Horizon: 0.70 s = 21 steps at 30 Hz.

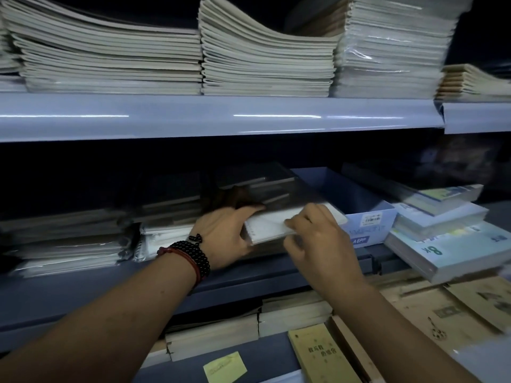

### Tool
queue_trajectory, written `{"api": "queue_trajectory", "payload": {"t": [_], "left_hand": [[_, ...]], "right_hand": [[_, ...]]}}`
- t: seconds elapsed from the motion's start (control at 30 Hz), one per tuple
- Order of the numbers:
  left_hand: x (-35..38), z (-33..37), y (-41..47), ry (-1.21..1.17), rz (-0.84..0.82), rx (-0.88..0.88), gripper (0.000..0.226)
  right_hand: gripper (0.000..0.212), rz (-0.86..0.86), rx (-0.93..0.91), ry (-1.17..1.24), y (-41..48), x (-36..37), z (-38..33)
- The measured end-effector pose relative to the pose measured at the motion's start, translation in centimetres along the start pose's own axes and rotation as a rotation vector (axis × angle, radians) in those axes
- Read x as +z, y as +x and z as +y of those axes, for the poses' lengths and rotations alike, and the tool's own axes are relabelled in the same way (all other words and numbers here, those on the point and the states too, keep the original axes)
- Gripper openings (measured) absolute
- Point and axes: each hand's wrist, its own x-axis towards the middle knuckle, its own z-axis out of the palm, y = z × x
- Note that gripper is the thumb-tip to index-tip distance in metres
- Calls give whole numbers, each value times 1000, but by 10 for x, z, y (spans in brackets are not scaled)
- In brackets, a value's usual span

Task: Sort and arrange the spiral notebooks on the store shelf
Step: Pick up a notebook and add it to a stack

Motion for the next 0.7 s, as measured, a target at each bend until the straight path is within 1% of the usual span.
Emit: {"api": "queue_trajectory", "payload": {"t": [0.07,0.1,0.13,0.17,0.2,0.23,0.27,0.3,0.33,0.4,0.43,0.6,0.7], "left_hand": [[-1,1,-3,19,-22,2,70],[0,1,-4,22,-25,2,70],[0,1,-5,19,-20,7,73],[0,1,-4,15,-18,5,76],[0,1,-3,10,-22,0,79],[1,1,-3,7,-24,-2,79],[1,0,-2,11,-24,-2,78],[1,1,-3,19,-19,-4,76],[0,2,-3,26,-14,1,73],[0,3,-4,37,-9,8,72],[1,2,-4,39,-8,8,72],[1,-7,0,23,-18,0,76],[3,-10,5,5,-9,9,70]], "right_hand": [[22,-75,4,132,-6,-12,6],[22,-93,28,248,-8,-18,9],[19,-43,100,368,-10,-24,9],[14,72,238,463,-12,-29,10],[5,197,424,548,-12,-32,12],[10,284,649,643,-11,-34,13],[24,281,861,769,-9,-35,15],[34,214,1020,924,-6,-35,16],[37,150,1113,1083,-3,-34,16],[29,91,1171,1311,4,-32,15],[26,93,1173,1359,7,-30,16],[24,24,1099,1353,0,-36,17],[30,-35,1087,1382,-21,-54,21]]}}
